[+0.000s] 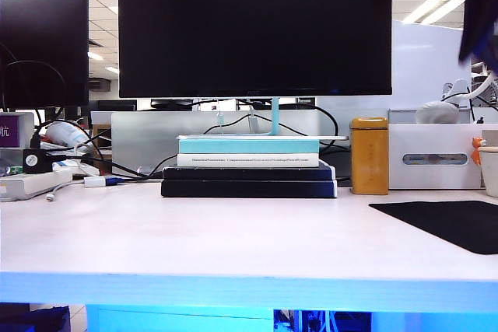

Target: Place the black mouse on the black mouse pad.

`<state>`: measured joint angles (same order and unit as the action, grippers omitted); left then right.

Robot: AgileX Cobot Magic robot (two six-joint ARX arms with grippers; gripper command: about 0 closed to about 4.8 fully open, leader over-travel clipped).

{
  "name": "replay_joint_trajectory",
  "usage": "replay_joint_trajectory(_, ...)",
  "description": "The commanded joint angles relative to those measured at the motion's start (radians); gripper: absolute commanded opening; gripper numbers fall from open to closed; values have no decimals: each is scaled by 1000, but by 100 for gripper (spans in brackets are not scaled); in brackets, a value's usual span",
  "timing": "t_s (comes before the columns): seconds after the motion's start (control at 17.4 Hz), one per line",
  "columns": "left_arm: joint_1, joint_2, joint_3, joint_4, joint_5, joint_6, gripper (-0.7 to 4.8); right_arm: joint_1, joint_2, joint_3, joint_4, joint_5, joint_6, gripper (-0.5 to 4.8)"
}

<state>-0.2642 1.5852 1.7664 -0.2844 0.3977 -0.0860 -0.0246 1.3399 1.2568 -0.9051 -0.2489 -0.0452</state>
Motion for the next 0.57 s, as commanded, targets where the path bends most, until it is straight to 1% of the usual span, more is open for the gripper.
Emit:
replay_joint_trajectory(0.06,0,-40,6,-20,-2,39,479,7,77,6,18,46,-19,260)
replay_joint_trajectory(0.11,0,-56,6,-16,-2,56,479,11,114,6,26,85,-31,260)
replay_joint_trajectory(0.23,0,-78,6,-10,-1,52,479,24,190,6,44,99,-38,260)
replay_joint_trajectory(0.29,0,-85,6,-13,-1,52,479,24,233,6,71,122,-38,260)
replay_joint_trajectory(0.57,0,-104,6,-23,-1,52,479,25,393,6,160,120,-37,260)
